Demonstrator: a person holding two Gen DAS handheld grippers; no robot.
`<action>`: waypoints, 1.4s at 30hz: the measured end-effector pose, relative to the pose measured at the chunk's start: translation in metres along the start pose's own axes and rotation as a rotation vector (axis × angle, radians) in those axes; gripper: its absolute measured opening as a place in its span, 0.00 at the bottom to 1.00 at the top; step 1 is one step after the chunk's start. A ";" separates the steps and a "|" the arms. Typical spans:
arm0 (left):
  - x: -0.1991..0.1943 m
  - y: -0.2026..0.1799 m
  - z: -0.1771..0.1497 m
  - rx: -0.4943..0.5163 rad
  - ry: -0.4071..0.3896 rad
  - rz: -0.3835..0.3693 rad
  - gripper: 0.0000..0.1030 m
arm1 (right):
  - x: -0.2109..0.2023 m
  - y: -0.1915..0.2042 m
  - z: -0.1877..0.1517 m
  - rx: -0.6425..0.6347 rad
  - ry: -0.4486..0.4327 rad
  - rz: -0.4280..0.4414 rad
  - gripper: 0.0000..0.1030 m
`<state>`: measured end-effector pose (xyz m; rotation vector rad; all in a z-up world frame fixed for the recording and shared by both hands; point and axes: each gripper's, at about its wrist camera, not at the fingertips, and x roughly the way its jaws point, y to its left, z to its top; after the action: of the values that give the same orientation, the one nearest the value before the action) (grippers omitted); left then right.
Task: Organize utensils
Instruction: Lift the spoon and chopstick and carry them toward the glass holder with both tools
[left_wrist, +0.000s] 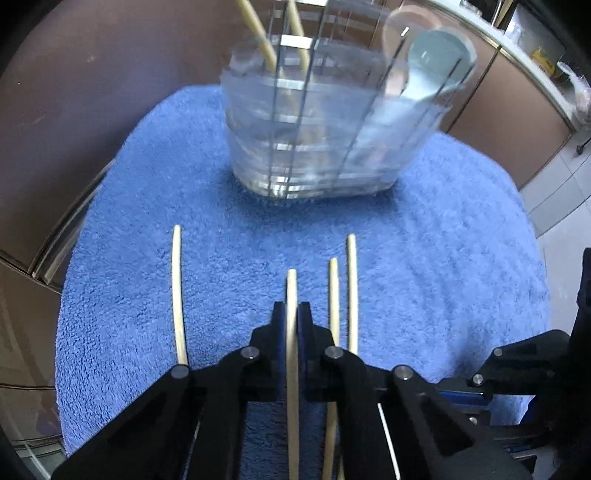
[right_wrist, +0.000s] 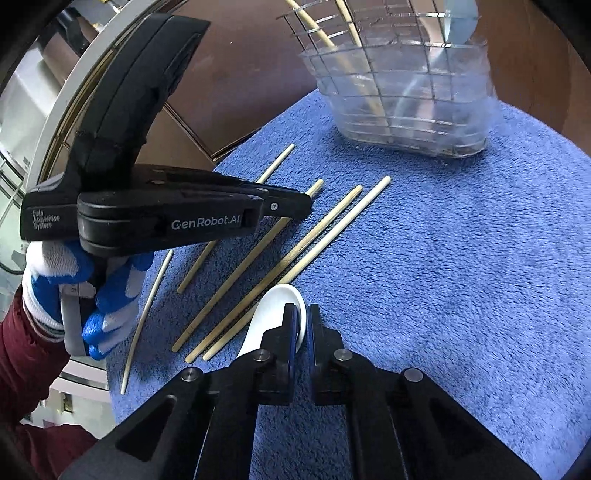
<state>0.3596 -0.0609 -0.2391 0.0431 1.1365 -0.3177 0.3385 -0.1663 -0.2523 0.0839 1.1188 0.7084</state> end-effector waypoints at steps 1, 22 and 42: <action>-0.006 -0.002 -0.002 0.000 -0.025 0.009 0.05 | -0.006 0.001 0.000 -0.001 -0.009 -0.006 0.05; -0.138 -0.044 -0.059 0.086 -0.441 0.145 0.05 | -0.106 0.036 -0.044 -0.002 -0.243 -0.186 0.05; -0.237 -0.011 0.008 -0.079 -0.786 0.004 0.05 | -0.210 0.072 -0.001 -0.078 -0.587 -0.423 0.05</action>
<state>0.2735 -0.0189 -0.0220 -0.1400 0.3680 -0.2497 0.2513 -0.2276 -0.0571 -0.0138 0.5166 0.3101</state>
